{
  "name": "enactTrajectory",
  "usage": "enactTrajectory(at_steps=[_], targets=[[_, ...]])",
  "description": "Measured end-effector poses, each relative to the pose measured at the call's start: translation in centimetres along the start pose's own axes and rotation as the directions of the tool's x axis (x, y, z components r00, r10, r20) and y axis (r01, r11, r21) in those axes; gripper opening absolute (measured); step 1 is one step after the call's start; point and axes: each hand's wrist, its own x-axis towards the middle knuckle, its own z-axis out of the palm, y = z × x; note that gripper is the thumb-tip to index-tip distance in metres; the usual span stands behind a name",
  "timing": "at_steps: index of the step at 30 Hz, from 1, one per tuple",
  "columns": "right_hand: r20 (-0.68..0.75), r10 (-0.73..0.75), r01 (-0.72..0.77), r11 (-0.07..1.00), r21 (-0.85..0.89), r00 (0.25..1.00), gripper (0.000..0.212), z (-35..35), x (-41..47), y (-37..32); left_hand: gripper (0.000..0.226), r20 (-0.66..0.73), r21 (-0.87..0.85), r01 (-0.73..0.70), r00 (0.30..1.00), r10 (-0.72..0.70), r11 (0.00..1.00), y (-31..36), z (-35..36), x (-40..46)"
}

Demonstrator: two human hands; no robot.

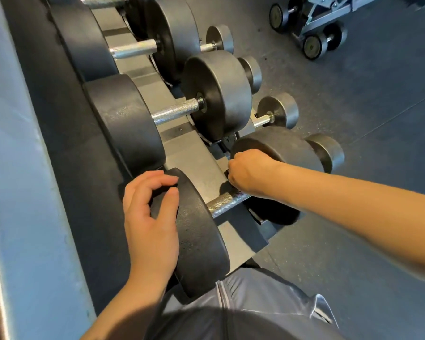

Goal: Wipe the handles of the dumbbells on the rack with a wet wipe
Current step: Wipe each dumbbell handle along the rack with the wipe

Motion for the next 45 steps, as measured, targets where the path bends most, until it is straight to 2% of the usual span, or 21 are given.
enactTrajectory(at_steps=[2,3,5,7,8,10,13,17,19,26,29,31,33,34,38,40,42,43,44,45], targets=[[-0.016,0.012,-0.012,1.0,0.011,1.0,0.03,0.1,0.3,0.3,0.014,-0.011,-0.012,0.002,1.0,-0.002,1.0,0.0,0.0,0.0],[-0.014,0.024,-0.023,0.997,0.074,1.0,0.028,0.1,0.4,0.3,0.014,-0.015,-0.014,0.001,1.0,-0.001,1.0,0.0,0.0,0.0],[-0.002,0.018,-0.016,0.955,0.298,1.0,0.023,-0.2,0.8,-0.2,0.014,-0.023,-0.013,-0.014,1.0,0.014,1.0,0.0,0.0,0.0],[-0.033,-0.042,0.053,0.854,0.517,0.999,0.023,-1.4,1.6,-1.3,0.015,-0.032,-0.009,-0.016,0.999,0.016,1.0,0.1,0.0,0.0],[-0.05,-0.079,0.093,0.814,0.574,0.996,0.023,-2.0,2.1,-1.9,0.014,-0.037,-0.006,-0.011,0.999,0.011,1.0,0.0,0.0,0.0],[-0.071,-0.144,0.159,0.813,0.56,0.987,0.02,-2.9,3.0,-2.7,0.015,-0.041,-0.001,0.005,0.999,-0.005,1.0,0.0,0.1,-0.1],[-0.068,-0.232,0.242,0.907,0.345,0.97,0.019,-3.3,3.2,-2.5,0.016,-0.046,0.01,0.005,0.999,-0.005,1.0,0.0,0.0,0.0],[0.138,-0.189,0.181,0.981,0.07,0.972,0.03,-1.8,2.1,0.2,0.017,-0.046,0.015,0.033,0.998,-0.032,0.999,0.1,0.0,-0.2],[0.171,-0.177,0.179,0.984,0.001,0.969,0.03,-1.0,1.3,1.7,0.019,-0.055,0.009,0.032,0.998,-0.031,0.999,0.2,0.1,-0.3],[0.17,-0.167,0.14,0.978,0.157,0.971,0.028,-1.4,1.5,1.6,0.031,-0.084,0.007,0.062,0.995,-0.061,0.998,0.3,0.1,-0.3],[0.137,-0.174,0.116,0.928,0.353,0.975,0.025,-1.5,2.0,1.0,0.031,-0.089,0.02,0.075,0.993,-0.073,0.997,0.5,0.2,-0.6],[0.041,-0.186,0.144,0.864,0.482,0.982,0.02,-2.4,2.2,-0.1,0.024,-0.051,0.067,0.063,0.997,-0.06,0.996,0.5,0.2,-0.4],[-0.009,-0.163,0.14,0.821,0.554,0.987,0.015,-3.2,2.3,-1.4,0.012,0.051,0.205,-0.007,0.999,-0.003,0.979,0.5,-0.2,0.1],[-0.01,-0.145,0.123,0.806,0.578,0.989,0.021,-3.5,2.2,-1.9,0.009,0.102,0.255,-0.055,0.994,0.03,0.965,0.4,-0.5,0.5],[0.032,-0.079,0.034,0.708,0.705,0.996,0.023,-3.1,2.1,-2.5,0.016,0.197,0.302,-0.24,0.963,0.186,0.922,0.5,-3.3,4.3],[0.12,-0.06,-0.046,0.686,0.726,0.991,0.021,-2.9,2.5,-2.4,0.026,0.282,0.366,-0.395,0.91,0.304,0.843,0.3,-4.9,7.7],[0.209,-0.063,-0.1,0.724,0.683,0.976,0.028,-3.5,3.2,-2.6,0.033,0.383,0.418,-0.547,0.83,0.405,0.726,-0.4,-6.1,12.2],[0.219,-0.043,-0.119,0.729,0.674,0.975,0.022,-3.7,3.5,-2.7,0.036,0.435,0.445,-0.609,0.788,0.436,0.657,-0.8,-6.5,14.3],[0.223,0.018,-0.17,0.706,0.687,0.975,0.013,-3.9,4.1,-2.8,0.041,0.496,0.454,-0.668,0.739,0.455,0.59,-1.5,-6.8,16.7],[0.217,0.108,-0.233,0.662,0.713,0.97,0.014,-3.8,4.6,-2.6,0.046,0.555,0.469,-0.709,0.701,0.448,0.527,-2.1,-6.8,18.5]])
